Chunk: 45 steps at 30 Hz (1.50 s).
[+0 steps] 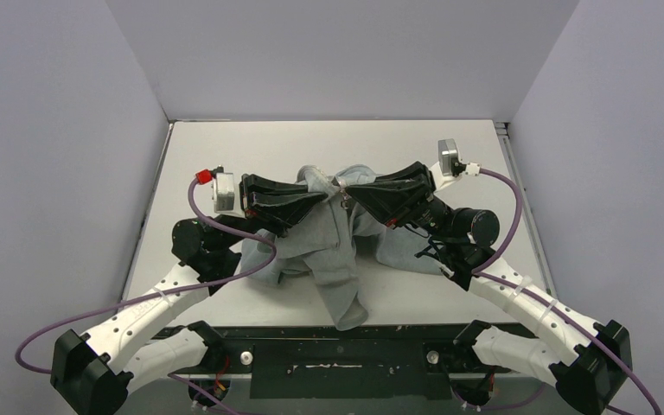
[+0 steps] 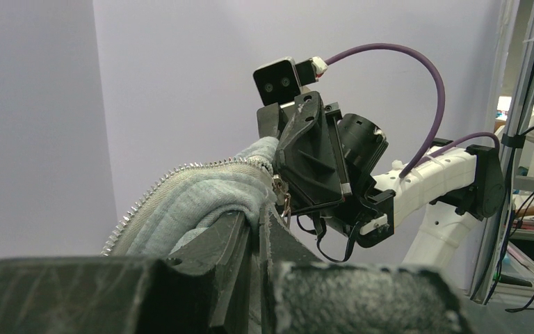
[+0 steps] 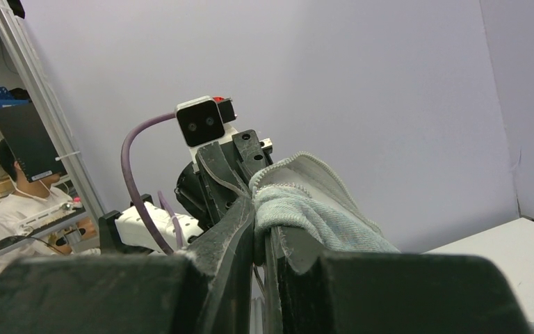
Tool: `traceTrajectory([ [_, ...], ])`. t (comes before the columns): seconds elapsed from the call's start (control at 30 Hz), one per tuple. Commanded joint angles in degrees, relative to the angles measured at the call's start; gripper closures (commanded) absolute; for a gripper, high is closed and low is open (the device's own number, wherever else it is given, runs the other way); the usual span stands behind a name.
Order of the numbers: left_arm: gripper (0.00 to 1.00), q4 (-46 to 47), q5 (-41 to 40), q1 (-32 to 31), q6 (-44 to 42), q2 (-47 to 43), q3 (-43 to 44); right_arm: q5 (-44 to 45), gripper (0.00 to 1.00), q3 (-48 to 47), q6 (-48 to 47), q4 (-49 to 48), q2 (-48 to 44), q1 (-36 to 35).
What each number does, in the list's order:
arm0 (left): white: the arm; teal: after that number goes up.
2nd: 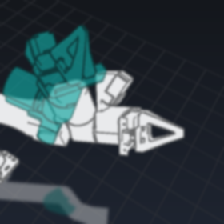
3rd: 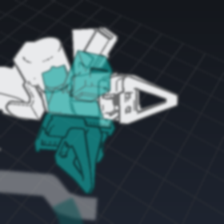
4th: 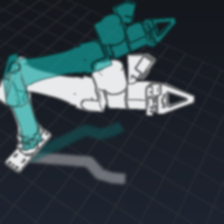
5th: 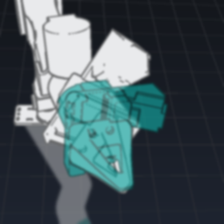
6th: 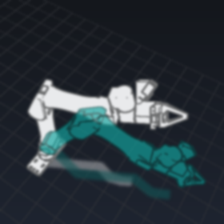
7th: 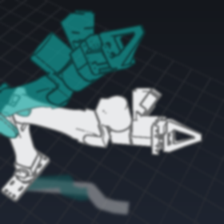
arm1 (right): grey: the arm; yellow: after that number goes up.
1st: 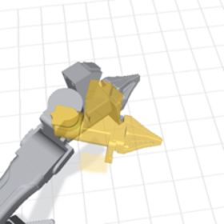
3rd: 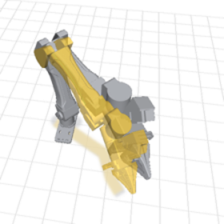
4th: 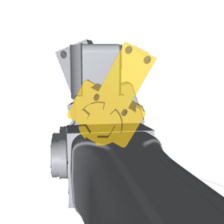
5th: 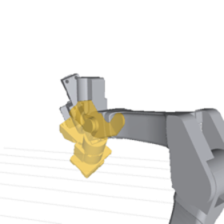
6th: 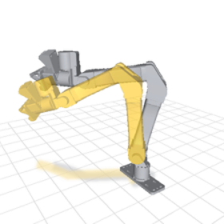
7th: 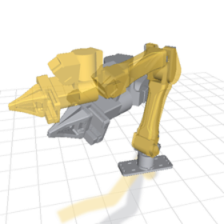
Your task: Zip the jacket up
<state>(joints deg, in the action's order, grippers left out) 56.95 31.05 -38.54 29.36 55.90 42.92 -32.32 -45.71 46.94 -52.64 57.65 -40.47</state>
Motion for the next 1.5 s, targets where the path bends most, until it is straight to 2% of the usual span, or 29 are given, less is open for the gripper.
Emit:
traceTrajectory([
  [0.0, 1.0, 5.16, -0.93, -0.22, -0.12, -1.17, 0.97, -0.07, 1.0, -2.97, -0.57, -5.41, -0.54, 0.38],
  [0.77, 1.0, 4.55, 2.61, -0.28, 1.47, 0.84, 2.44, -0.38, 1.0, -3.24, 0.33, -6.22, 0.02, 0.39],
  [1.07, 1.0, 5.32, 1.74, -0.33, 1.49, 0.44, 2.23, -0.27, 1.0, -2.8, 0.31, -6.12, -0.35, 0.39],
  [1.27, 1.0, 6.66, -3.46, -0.33, 1.29, -1.5, 0.57, -0.62, 1.0, -2.85, -0.04, -5.19, -0.5, 0.39],
  [1.47, 1.0, 7.71, -1.4, -0.34, 2.54, -0.58, 1.11, -0.52, 1.0, -2.68, -0.42, -4.55, -0.69, 0.39],
])
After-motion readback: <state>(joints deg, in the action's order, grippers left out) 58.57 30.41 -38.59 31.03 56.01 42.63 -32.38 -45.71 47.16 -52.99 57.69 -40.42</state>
